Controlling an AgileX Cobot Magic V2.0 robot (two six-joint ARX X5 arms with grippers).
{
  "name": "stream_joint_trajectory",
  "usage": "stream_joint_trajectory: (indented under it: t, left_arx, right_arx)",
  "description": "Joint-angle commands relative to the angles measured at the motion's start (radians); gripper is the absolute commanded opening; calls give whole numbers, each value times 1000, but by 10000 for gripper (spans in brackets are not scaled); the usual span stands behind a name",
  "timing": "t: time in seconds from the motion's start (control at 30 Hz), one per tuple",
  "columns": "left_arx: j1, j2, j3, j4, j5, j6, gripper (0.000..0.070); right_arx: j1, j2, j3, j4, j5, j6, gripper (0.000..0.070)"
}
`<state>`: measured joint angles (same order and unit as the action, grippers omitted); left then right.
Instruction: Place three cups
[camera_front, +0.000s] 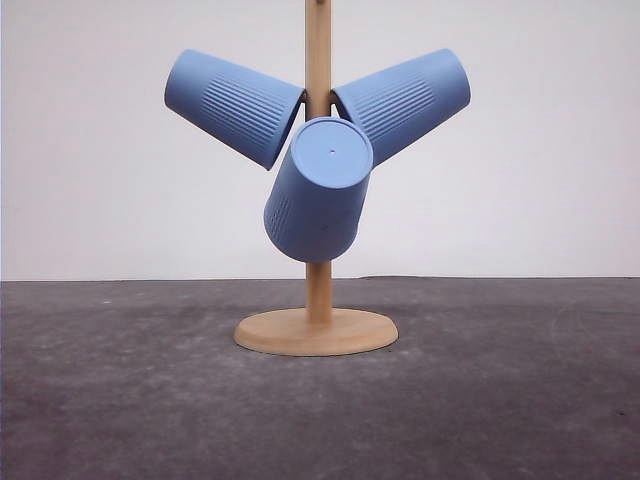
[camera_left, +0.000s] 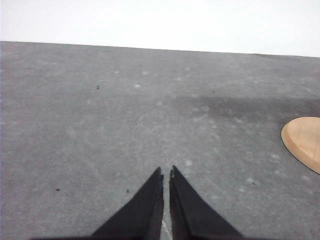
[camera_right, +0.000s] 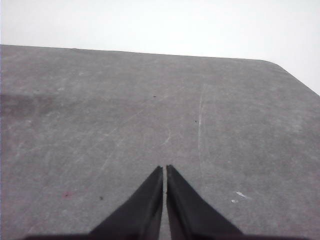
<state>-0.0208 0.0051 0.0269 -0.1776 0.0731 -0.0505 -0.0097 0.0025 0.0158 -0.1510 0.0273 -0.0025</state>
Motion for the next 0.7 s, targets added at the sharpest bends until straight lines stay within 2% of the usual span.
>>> stream_joint_trajectory:
  t: [0.0, 0.67]
  left_arx:
    - [-1, -2, -14, -3, -3, 5, 0]
    - [-1, -2, -14, -3, -3, 5, 0]
  right_arx:
    - [-1, 1, -4, 11, 0, 11, 9]
    - [-1, 1, -4, 11, 0, 11, 9]
